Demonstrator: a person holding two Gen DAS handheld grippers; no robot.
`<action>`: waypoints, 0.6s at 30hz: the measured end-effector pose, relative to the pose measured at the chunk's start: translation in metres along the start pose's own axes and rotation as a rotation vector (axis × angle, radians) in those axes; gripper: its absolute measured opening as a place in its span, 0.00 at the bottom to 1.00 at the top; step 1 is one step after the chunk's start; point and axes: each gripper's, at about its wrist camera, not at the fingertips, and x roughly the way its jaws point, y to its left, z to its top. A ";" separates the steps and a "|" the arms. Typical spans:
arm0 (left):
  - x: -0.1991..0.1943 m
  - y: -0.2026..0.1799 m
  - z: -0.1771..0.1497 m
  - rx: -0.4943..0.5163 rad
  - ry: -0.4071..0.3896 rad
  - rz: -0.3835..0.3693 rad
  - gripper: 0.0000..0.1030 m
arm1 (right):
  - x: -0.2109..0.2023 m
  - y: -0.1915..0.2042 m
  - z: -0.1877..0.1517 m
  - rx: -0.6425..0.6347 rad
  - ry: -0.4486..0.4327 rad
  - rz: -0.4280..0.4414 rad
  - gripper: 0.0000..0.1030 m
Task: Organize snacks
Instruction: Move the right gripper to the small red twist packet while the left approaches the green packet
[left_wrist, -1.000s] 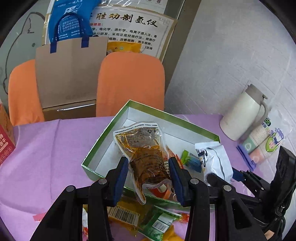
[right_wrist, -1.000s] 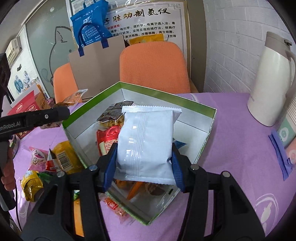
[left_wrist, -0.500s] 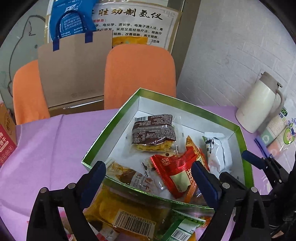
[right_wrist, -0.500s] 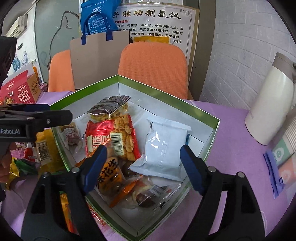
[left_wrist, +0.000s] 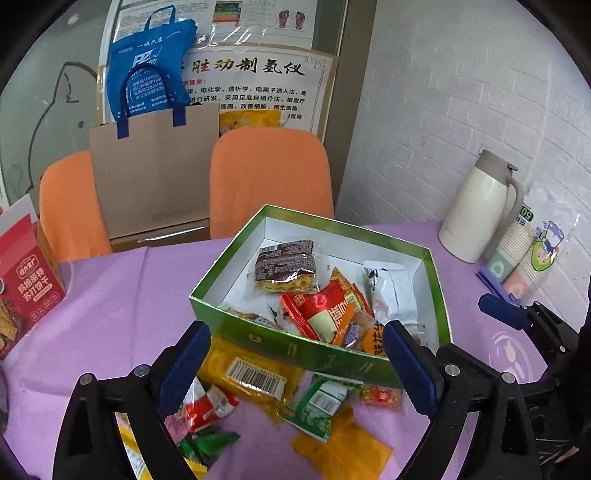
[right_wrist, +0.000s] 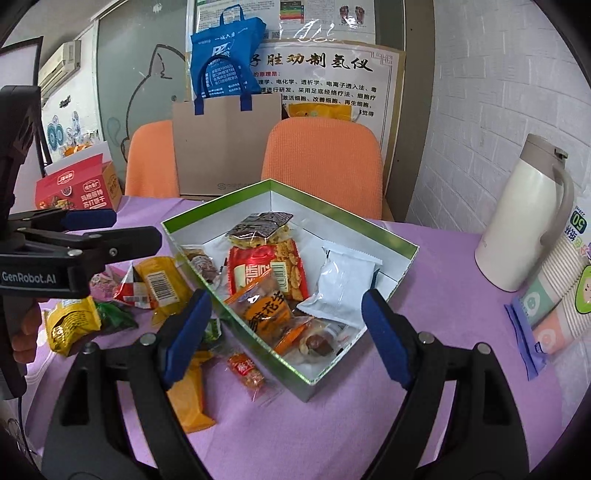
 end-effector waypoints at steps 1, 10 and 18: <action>-0.007 -0.001 -0.004 -0.004 0.000 0.001 0.94 | -0.006 0.002 -0.003 -0.006 -0.002 0.004 0.81; -0.059 0.000 -0.066 -0.059 0.015 -0.022 0.94 | -0.036 0.015 -0.047 -0.012 0.057 0.036 0.81; -0.064 0.016 -0.126 -0.130 0.061 -0.029 0.94 | -0.017 0.026 -0.077 0.053 0.146 0.094 0.72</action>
